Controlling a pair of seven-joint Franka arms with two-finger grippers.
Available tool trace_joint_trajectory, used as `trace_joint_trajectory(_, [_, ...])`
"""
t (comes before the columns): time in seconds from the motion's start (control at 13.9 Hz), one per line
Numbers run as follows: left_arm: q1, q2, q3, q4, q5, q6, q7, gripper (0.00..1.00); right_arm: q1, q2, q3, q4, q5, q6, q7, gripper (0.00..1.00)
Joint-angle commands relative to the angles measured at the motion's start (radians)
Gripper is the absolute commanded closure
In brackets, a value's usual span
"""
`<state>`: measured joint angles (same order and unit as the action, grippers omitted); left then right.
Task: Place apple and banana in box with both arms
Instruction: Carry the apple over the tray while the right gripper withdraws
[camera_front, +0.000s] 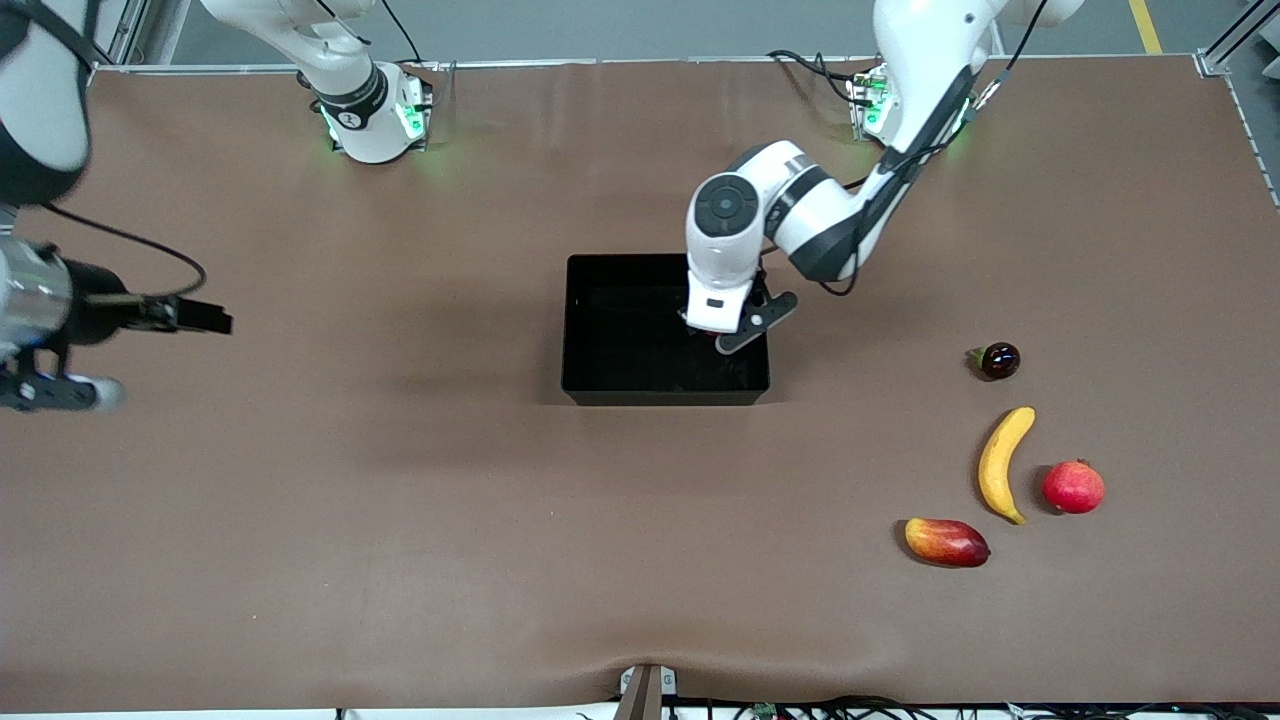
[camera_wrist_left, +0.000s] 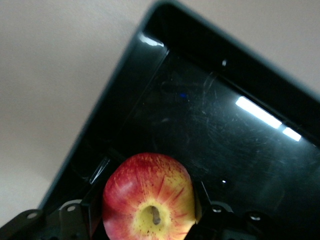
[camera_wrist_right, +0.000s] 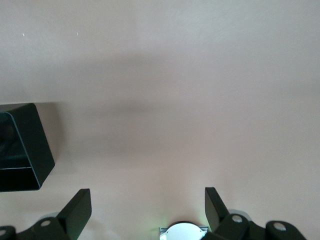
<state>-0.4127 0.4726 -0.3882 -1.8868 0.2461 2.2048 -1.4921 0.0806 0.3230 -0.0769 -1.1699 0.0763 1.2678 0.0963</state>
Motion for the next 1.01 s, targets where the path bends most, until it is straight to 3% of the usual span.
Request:
trace_joint_trajectory(0.0, [-0.02,0.04,0.003,-0.005,0.102,0.024,-0.088,1.0,-0.038,-0.145,0.02,-0.086,-0.047,0.025,-0.01,0.0])
trace_joint_trajectory(0.43, [-0.057,0.092,0.003,-0.006,0.117,0.039,-0.18,1.0,-0.039,-0.344,0.02,-0.312,-0.102,0.06,-0.058,0.0])
trace_joint_trajectory(0.5, [-0.058,0.095,0.002,-0.006,0.119,0.044,-0.197,0.94,-0.035,-0.363,0.022,-0.339,-0.102,0.085,-0.063,0.0])
trace_joint_trajectory(0.65, [-0.058,0.097,0.002,-0.006,0.117,0.047,-0.204,0.58,-0.038,-0.369,0.023,-0.349,-0.104,0.134,-0.084,0.0])
trace_joint_trajectory(0.72, [-0.058,0.097,0.002,-0.006,0.116,0.047,-0.206,0.3,-0.039,-0.371,0.022,-0.347,-0.093,0.134,-0.145,0.0])
trace_joint_trajectory(0.79, [-0.06,0.095,0.002,-0.006,0.116,0.047,-0.217,0.11,-0.039,-0.377,0.019,-0.35,-0.093,0.131,-0.211,0.0])
trace_joint_trajectory(0.86, [-0.061,0.093,0.002,-0.005,0.116,0.047,-0.232,0.0,-0.047,-0.377,0.019,-0.352,-0.09,0.139,-0.225,0.0])
trace_joint_trajectory(0.94, [-0.061,0.087,0.0,-0.003,0.116,0.044,-0.246,0.0,-0.058,-0.375,0.019,-0.35,-0.083,0.148,-0.225,0.0])
